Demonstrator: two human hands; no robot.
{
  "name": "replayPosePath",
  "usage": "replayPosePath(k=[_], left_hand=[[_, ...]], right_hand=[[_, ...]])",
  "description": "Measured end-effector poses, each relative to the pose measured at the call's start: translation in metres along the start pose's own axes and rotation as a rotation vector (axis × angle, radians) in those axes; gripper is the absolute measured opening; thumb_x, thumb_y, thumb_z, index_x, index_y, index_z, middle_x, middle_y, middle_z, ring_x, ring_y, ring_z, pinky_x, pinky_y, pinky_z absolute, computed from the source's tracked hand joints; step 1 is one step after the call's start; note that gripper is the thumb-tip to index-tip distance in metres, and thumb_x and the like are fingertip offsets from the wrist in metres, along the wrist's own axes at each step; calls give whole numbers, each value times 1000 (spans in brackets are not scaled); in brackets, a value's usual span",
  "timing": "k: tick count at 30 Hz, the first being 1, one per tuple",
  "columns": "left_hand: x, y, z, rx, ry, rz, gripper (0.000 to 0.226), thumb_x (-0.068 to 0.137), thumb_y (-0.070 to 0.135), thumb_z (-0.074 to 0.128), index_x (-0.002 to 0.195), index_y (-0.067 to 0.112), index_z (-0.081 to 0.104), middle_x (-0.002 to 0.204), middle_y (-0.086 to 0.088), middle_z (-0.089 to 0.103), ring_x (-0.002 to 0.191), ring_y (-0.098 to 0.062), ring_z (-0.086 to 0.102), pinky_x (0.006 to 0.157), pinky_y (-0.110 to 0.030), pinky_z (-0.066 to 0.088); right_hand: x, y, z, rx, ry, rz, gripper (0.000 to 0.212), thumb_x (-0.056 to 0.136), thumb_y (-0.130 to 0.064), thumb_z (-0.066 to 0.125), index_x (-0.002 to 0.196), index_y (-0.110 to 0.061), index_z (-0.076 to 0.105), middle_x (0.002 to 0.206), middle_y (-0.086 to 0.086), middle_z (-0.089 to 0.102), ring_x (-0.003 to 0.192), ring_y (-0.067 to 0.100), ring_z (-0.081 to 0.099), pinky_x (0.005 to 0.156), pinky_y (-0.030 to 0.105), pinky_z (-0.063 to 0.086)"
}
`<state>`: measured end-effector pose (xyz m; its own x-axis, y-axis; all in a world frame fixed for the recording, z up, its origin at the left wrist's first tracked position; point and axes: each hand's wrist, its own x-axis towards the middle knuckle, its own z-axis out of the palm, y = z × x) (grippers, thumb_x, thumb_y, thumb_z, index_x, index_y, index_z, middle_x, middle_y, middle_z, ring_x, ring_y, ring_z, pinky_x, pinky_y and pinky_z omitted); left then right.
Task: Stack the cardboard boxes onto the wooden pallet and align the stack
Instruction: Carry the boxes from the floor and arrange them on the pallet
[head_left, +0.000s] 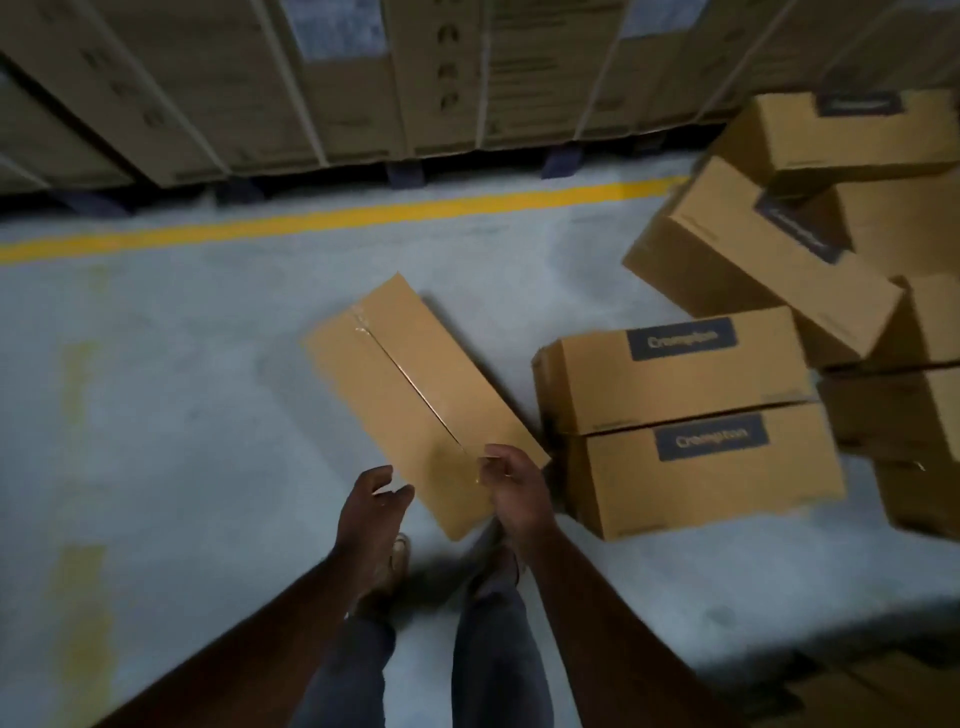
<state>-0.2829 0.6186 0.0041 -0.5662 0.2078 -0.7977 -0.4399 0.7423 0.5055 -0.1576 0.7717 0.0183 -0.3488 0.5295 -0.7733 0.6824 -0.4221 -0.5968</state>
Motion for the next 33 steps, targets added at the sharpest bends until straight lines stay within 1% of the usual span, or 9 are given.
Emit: replayPosePath(k=[3, 7, 11, 17, 21, 24, 27, 30, 33], left_hand=[[60, -33, 38, -39, 8, -101, 67, 92, 23, 78, 149, 23, 43, 155, -4, 45, 125, -18, 49, 90, -34, 51], [129, -72, 84, -23, -77, -260, 115, 81, 38, 86, 164, 24, 7, 171, -8, 17, 152, -32, 30, 117, -49, 40], [187, -117, 120, -178, -22, -363, 145, 48, 57, 98, 159, 16, 13, 155, -14, 43, 137, -39, 48, 114, -56, 42], [208, -145, 131, -400, -193, -369, 105, 34, 65, 100, 122, 17, 70, 117, -6, 75, 101, -22, 73, 77, -35, 61], [174, -133, 98, -465, -37, -315, 88, 50, 41, 99, 124, 18, 57, 126, -13, 69, 115, -39, 66, 97, -58, 56], [132, -109, 46, -339, 59, -355, 115, 42, 62, 97, 137, 13, 54, 127, -9, 68, 113, -33, 67, 99, -54, 56], [86, -91, -13, -324, 113, -264, 97, 44, 68, 93, 124, 17, 69, 108, 1, 76, 104, -27, 70, 92, -44, 57], [44, -64, -64, -428, 4, -222, 66, 67, 49, 93, 121, 18, 70, 110, -2, 79, 102, -31, 75, 82, -40, 59], [-8, -43, -98, -430, -195, -157, 64, 78, 38, 88, 134, 20, 65, 122, -4, 76, 111, -30, 73, 93, -45, 58]], right_hand=[[79, 29, 8, -152, -15, -9, 34, 101, -35, 64, 135, -35, 60, 135, -8, 64, 125, 17, 60, 101, 36, 51], [167, 68, 13, -520, -154, -180, 66, 104, -35, 59, 162, -25, 32, 164, 0, 40, 149, 22, 39, 121, 42, 36], [245, 105, 16, -712, -6, -218, 85, 99, -37, 63, 167, -24, 14, 175, 1, 10, 161, 27, 7, 127, 55, 19], [277, 140, 16, -678, 43, 49, 109, 82, -44, 80, 166, -25, 14, 169, 4, 28, 153, 34, 28, 124, 58, 21], [246, 117, 15, -683, 73, 28, 98, 81, -42, 78, 163, -33, 25, 162, 6, 41, 144, 38, 39, 118, 56, 34], [200, 75, 21, -719, 52, -31, 106, 81, -43, 77, 166, -25, 17, 161, 6, 41, 146, 40, 36, 117, 55, 33], [145, 30, 20, -596, -47, 36, 82, 82, -45, 81, 154, -21, 48, 148, 10, 56, 138, 35, 51, 112, 49, 46], [70, -2, 11, -175, -57, 69, 61, 86, -23, 85, 143, -17, 63, 129, 5, 71, 119, 24, 68, 102, 43, 56], [-26, -21, -2, 102, -87, 41, 50, 87, -9, 80, 131, -25, 63, 112, -5, 74, 93, 4, 74, 79, 27, 61]])
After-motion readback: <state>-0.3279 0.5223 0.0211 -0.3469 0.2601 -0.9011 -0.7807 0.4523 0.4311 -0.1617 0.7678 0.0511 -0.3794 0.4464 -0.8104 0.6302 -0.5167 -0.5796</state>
